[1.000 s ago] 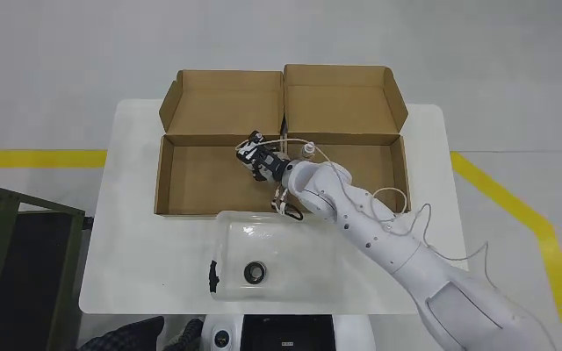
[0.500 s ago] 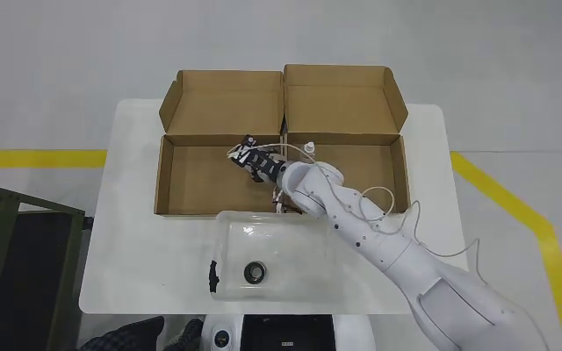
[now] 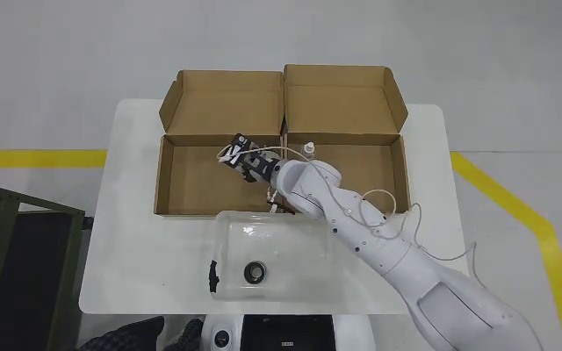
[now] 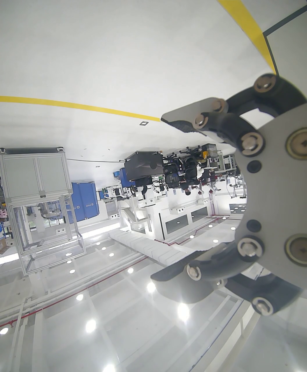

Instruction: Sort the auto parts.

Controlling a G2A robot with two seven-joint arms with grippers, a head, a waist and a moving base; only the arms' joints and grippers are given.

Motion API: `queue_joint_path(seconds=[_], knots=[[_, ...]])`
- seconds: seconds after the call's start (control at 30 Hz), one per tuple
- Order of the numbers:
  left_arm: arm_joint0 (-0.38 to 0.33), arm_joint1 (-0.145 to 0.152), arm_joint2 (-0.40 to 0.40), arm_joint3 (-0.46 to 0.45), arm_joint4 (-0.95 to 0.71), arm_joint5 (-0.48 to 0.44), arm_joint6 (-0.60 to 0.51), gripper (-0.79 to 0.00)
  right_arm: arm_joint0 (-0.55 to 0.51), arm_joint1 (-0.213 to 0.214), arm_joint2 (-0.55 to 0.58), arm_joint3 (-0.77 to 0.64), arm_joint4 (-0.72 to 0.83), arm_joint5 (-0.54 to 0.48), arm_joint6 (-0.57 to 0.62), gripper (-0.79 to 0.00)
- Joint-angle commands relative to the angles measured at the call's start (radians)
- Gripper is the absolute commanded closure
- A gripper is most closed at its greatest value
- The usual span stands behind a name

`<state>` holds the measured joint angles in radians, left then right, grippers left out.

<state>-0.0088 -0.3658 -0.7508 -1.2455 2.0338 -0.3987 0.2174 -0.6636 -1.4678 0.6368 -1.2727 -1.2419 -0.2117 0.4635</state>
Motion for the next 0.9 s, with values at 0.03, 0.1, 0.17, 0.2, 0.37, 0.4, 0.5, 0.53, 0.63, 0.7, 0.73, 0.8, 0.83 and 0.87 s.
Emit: queue_joint_path(seconds=[0.03,0.1,0.17,0.2,0.37,0.4,0.5,0.53,0.63,0.7,0.73,0.8,0.83,0.87], knots=[[0.000,0.000,0.000,0.000,0.000,0.000,0.000,-0.785,-0.037,0.015,0.033,-0.087,-0.018,-0.021,0.010,-0.391],[0.000,0.000,0.000,0.000,0.000,0.000,0.000,-0.785,-0.067,0.027,0.058,-0.146,-0.028,-0.053,0.013,-0.391],[0.000,0.000,0.000,0.000,0.000,0.000,0.000,-0.785,-0.101,0.040,0.084,-0.204,-0.037,-0.091,0.016,-0.391],[0.000,0.000,0.000,0.000,0.000,0.000,0.000,-0.785,-0.116,0.047,0.096,-0.232,-0.044,-0.114,0.018,-0.391],[0.000,0.000,0.000,0.000,0.000,0.000,0.000,-0.785,-0.217,0.081,0.160,-0.376,-0.065,-0.225,0.016,-0.391],[0.000,0.000,0.000,0.000,0.000,0.000,0.000,-0.785,-0.238,0.088,0.173,-0.404,-0.073,-0.249,0.020,-0.388],[0.000,0.000,0.000,0.000,0.000,0.000,0.000,-0.785,-0.309,0.111,0.217,-0.486,-0.106,-0.305,0.019,-0.388],[0.000,0.000,0.000,0.000,0.000,0.000,0.000,-0.785,-0.333,0.118,0.233,-0.510,-0.116,-0.323,0.019,-0.388],[0.000,0.000,0.000,0.000,0.000,0.000,0.000,-0.785,-0.406,0.139,0.277,-0.577,-0.147,-0.378,0.009,-0.397],[0.000,0.000,0.000,0.000,0.000,0.000,0.000,-0.785,-0.453,0.153,0.307,-0.613,-0.176,-0.411,0.005,-0.403],[0.000,0.000,0.000,0.000,0.000,0.000,0.000,-0.785,-0.476,0.159,0.321,-0.628,-0.188,-0.427,0.001,-0.416],[0.000,0.000,0.000,0.000,0.000,0.000,0.000,-0.785,-0.521,0.172,0.349,-0.655,-0.214,-0.456,-0.008,-0.437],[0.000,0.000,0.000,0.000,0.000,0.000,0.000,-0.785,-0.543,0.177,0.361,-0.667,-0.225,-0.467,-0.012,-0.453],[0.000,0.000,0.000,0.000,0.000,0.000,0.000,-0.785,-0.565,0.182,0.373,-0.678,-0.234,-0.477,-0.016,-0.456]])
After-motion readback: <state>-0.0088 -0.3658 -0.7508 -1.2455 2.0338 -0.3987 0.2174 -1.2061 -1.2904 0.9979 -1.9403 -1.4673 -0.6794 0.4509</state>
